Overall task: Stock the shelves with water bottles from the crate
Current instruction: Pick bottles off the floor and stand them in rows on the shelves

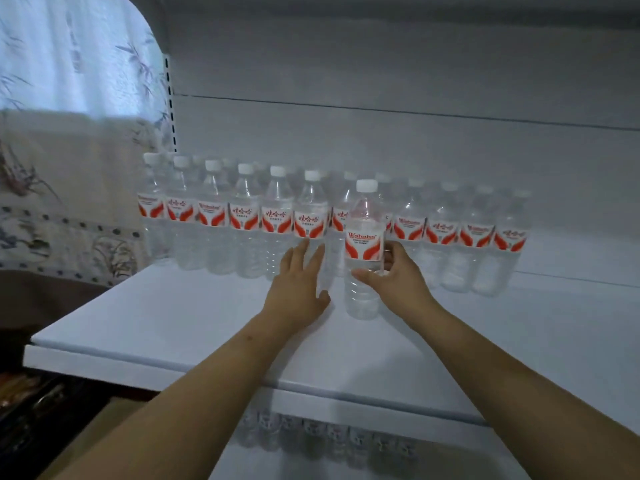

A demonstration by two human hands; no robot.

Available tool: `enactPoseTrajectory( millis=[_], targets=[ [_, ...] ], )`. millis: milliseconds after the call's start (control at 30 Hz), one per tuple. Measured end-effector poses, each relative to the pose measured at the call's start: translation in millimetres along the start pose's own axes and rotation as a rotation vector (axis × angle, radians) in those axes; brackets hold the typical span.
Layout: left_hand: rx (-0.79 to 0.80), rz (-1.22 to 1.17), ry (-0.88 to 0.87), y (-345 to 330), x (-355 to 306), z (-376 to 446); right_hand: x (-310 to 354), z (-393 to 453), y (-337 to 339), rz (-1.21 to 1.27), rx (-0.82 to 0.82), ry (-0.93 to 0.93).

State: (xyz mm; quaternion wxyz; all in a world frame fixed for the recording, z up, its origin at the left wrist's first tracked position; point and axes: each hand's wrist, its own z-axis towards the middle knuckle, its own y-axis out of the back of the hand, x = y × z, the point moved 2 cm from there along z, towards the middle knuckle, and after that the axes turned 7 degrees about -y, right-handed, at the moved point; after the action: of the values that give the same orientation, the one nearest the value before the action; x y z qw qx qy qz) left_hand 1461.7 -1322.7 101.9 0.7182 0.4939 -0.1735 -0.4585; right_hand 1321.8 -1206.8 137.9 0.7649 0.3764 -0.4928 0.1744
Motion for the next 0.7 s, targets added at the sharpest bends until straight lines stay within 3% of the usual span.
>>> enactPoseTrajectory(
  millis=[167,300,500,700],
  targets=[
    [-0.07,0.084,-0.02,-17.1,4.3,4.1,-6.3,34.0,-22.3,0.081,-0.034,0.014],
    [-0.029,0.097,-0.054,-16.7,8.9,1.5,-18.2,40.6,-35.2,-0.081,-0.111,0.053],
    [-0.273,0.164,-0.202,15.2,12.2,29.1,-34.5,35.4,-44.2,-0.099,-0.1,-0.017],
    [-0.216,0.425,-0.397,43.5,6.7,65.1,-35.7,55.6,-61.6,-0.133,-0.123,-0.02]
  ],
)
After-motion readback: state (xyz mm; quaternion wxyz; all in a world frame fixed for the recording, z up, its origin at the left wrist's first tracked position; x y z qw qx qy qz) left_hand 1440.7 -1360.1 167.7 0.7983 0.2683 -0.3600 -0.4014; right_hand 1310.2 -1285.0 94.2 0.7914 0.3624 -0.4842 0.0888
